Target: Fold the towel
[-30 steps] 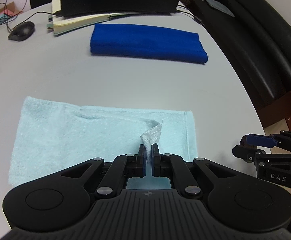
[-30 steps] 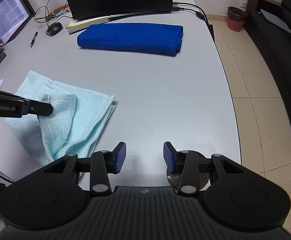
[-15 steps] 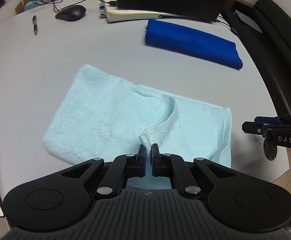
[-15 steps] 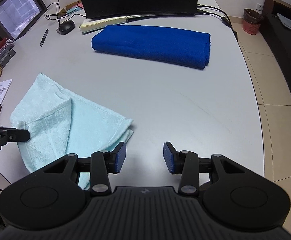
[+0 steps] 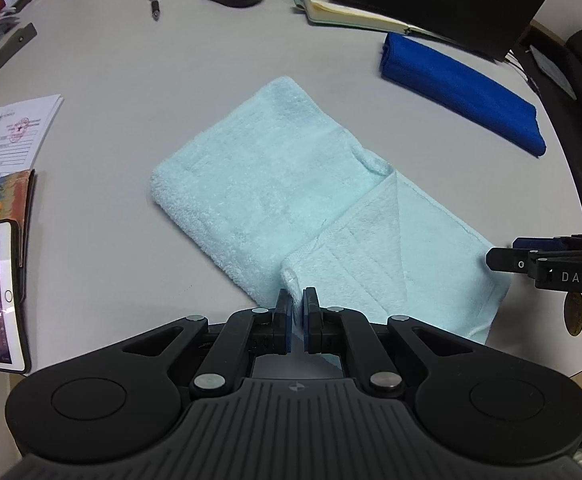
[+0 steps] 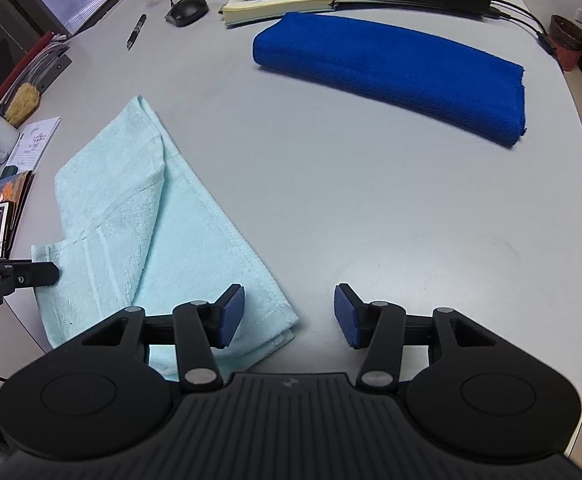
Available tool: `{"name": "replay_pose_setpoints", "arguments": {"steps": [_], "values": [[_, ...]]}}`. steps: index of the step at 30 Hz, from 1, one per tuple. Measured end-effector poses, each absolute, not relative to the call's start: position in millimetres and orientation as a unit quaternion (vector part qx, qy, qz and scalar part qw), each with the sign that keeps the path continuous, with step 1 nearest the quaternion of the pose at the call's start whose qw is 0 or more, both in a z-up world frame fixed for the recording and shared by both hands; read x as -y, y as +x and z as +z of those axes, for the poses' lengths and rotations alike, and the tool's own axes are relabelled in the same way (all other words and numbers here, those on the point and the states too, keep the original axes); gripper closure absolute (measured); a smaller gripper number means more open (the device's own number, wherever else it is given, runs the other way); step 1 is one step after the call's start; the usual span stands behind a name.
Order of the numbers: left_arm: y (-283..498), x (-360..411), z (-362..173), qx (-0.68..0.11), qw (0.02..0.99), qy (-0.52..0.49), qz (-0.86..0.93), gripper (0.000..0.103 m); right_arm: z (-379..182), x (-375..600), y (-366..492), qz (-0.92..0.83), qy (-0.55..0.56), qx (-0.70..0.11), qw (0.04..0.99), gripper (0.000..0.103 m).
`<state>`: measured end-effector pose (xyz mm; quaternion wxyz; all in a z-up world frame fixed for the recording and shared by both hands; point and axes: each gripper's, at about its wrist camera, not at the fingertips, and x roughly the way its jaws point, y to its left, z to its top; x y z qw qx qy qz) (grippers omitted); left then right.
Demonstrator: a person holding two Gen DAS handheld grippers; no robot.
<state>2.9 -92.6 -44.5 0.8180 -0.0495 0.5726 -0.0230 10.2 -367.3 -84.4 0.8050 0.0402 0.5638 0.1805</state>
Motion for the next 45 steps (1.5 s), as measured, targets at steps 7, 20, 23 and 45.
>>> {"name": "replay_pose_setpoints", "arguments": {"steps": [7,20,23,45], "values": [[4.6,95.4,-47.3,-0.582,0.812,-0.037,-0.030,0.096,-85.8,363.8,8.1,0.179,0.043,-0.579,0.794,0.052],[17.9,97.7,-51.8,-0.589,0.804,0.001,-0.079,0.096,-83.9,355.0,-5.5,0.158,0.061,-0.597,0.784,0.052],[19.1,95.0,-54.9,-0.592,0.801,0.007,-0.088,0.096,-81.0,353.5,-8.1,0.149,0.064,-0.595,0.787,0.052],[17.3,83.3,-58.5,-0.591,0.793,0.049,-0.142,0.095,-67.2,341.2,-32.0,0.099,0.104,-0.560,0.816,0.052]]}}
